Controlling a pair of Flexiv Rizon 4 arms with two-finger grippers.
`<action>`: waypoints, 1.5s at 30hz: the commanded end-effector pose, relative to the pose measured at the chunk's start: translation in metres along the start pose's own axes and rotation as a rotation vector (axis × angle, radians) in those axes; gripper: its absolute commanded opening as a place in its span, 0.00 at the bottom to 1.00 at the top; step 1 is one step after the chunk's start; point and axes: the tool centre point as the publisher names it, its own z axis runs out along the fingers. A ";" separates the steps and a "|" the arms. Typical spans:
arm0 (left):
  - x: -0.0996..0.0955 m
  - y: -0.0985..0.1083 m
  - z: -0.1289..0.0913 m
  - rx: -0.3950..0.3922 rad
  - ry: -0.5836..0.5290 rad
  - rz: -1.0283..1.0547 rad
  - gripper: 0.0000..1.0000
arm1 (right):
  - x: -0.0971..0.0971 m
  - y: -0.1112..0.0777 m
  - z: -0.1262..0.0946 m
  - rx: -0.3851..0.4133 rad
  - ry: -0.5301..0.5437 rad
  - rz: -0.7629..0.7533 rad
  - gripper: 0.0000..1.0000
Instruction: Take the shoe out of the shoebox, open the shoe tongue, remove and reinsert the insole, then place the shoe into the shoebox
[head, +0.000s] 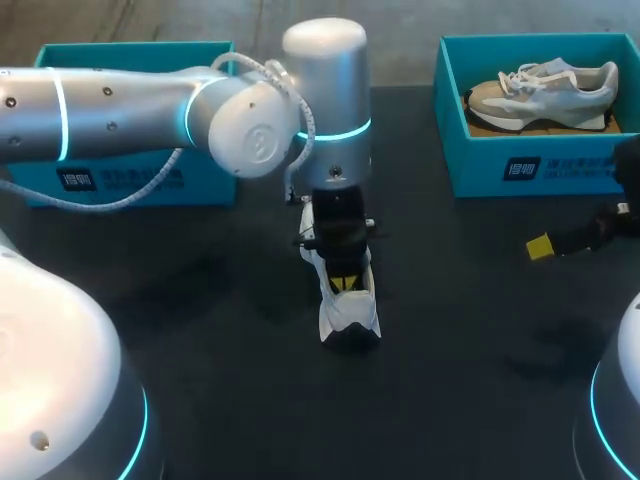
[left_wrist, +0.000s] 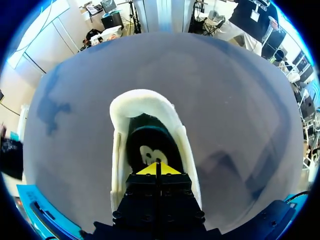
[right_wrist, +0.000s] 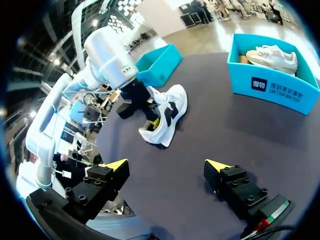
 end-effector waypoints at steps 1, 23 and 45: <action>0.000 -0.002 -0.009 -0.011 -0.019 -0.003 0.00 | 0.000 -0.001 0.000 0.000 -0.002 0.000 1.00; -0.007 -0.018 0.006 0.061 -0.009 0.039 0.00 | 0.000 -0.001 0.000 0.000 -0.002 0.000 1.00; -0.010 -0.036 0.001 0.064 -0.021 0.076 0.00 | 0.000 -0.001 0.000 0.000 -0.002 0.000 1.00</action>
